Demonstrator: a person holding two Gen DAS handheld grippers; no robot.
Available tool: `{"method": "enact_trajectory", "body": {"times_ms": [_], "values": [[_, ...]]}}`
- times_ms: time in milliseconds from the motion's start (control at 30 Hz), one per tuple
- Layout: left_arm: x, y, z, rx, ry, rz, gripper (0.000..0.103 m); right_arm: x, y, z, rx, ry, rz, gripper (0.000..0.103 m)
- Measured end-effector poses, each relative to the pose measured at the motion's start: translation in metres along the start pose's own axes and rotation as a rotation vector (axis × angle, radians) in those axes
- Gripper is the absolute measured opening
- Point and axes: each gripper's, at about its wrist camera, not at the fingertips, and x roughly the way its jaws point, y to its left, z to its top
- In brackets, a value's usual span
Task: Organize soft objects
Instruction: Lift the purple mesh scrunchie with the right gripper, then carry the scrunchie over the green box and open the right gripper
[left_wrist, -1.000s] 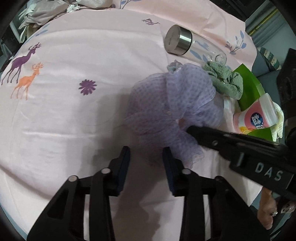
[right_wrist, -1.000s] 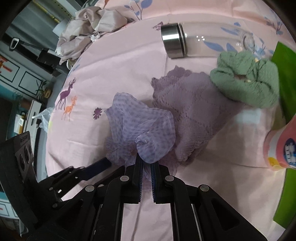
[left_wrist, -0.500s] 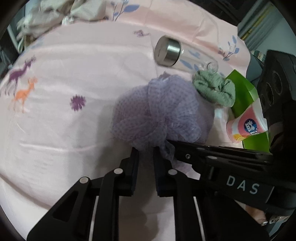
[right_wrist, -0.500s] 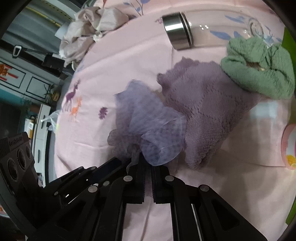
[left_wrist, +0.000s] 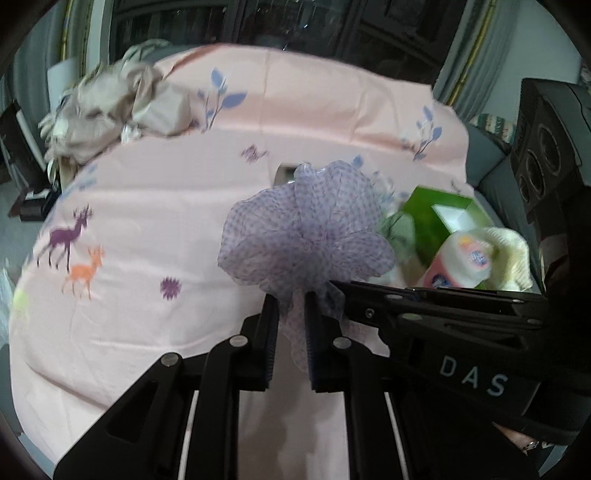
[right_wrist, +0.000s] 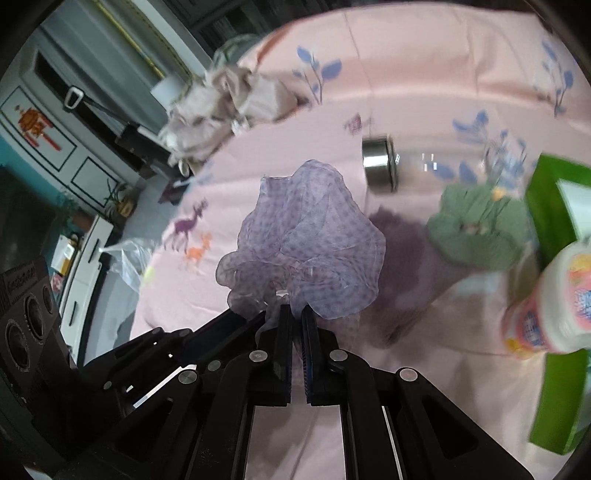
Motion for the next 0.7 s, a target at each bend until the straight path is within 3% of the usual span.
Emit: {"method": "enact_trajectory", "body": {"times_ms": [400,700], "values": [[-0.025,-0.085,0.039,0.154,-0.107,-0.075,0.009,-0.090,-0.040,0.006,0.043,-0.212,-0.030,0.007],[-0.017,-0.144,0.055,0.246,-0.100,-0.165,0.009,-0.142,-0.080,0.002,0.121,-0.341,-0.112,0.007]]}}
